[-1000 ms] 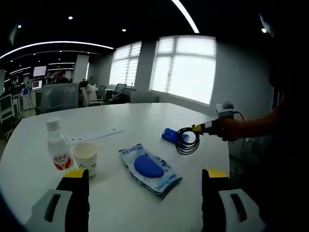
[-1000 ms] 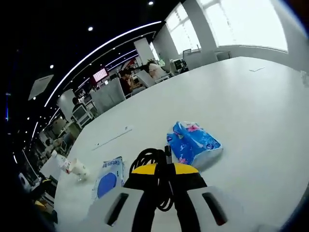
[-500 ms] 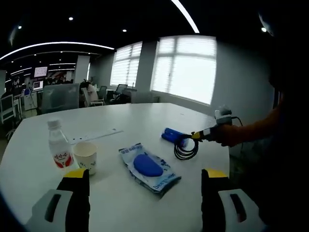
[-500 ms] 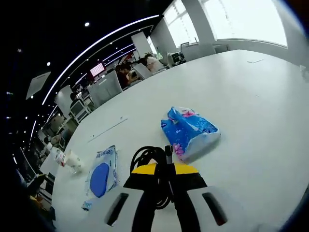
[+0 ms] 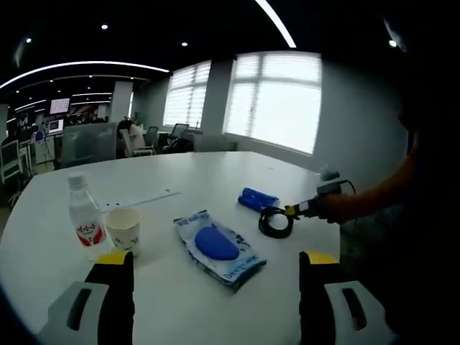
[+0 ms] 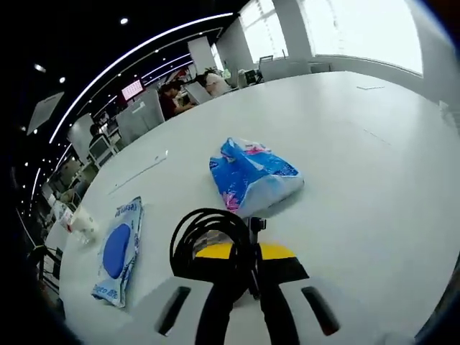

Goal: Arrange the tabletop items into an orderly group along one side of the table until the central work area is clear of visible clutter.

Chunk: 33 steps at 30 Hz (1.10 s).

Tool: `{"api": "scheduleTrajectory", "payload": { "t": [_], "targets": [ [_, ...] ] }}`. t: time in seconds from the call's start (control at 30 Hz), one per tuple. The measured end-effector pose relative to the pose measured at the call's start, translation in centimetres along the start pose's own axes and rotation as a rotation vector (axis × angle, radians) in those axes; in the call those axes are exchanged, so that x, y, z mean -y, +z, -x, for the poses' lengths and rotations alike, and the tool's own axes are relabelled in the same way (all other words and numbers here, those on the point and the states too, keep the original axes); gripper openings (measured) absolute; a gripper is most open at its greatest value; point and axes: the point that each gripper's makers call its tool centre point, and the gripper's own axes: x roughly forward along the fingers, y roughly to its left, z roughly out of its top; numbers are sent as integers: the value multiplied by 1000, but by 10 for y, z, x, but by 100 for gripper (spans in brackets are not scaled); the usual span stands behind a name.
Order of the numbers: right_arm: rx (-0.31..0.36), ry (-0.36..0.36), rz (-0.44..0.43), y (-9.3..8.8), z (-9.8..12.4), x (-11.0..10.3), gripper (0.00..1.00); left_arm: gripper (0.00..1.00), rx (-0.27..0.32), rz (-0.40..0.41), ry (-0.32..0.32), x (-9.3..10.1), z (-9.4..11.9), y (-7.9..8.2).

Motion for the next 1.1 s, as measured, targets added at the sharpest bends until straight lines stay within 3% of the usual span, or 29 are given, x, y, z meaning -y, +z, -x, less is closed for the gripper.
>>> {"api": "scheduleTrajectory", "payload": {
  "t": [0.2,0.5,0.73,0.93,1.1],
  "targets": [
    [-50,-56,81,-13,-4,18,8,94,-14,-7,23,1,-2,-3],
    [-57,-35,81,-13,-6,19,10,94,-29,-11,30,6,-5,-5],
    [-9,17,138,-1,6,10,18,94,-34,-10,38,9,-9,-4],
    [86,168,314,26,14,-18,26,93,-79,-4,56,14,-14,-12],
    [112,275,354,49,22,-45,29,93,-99,7,63,21,-18,-19]
  ]
}}
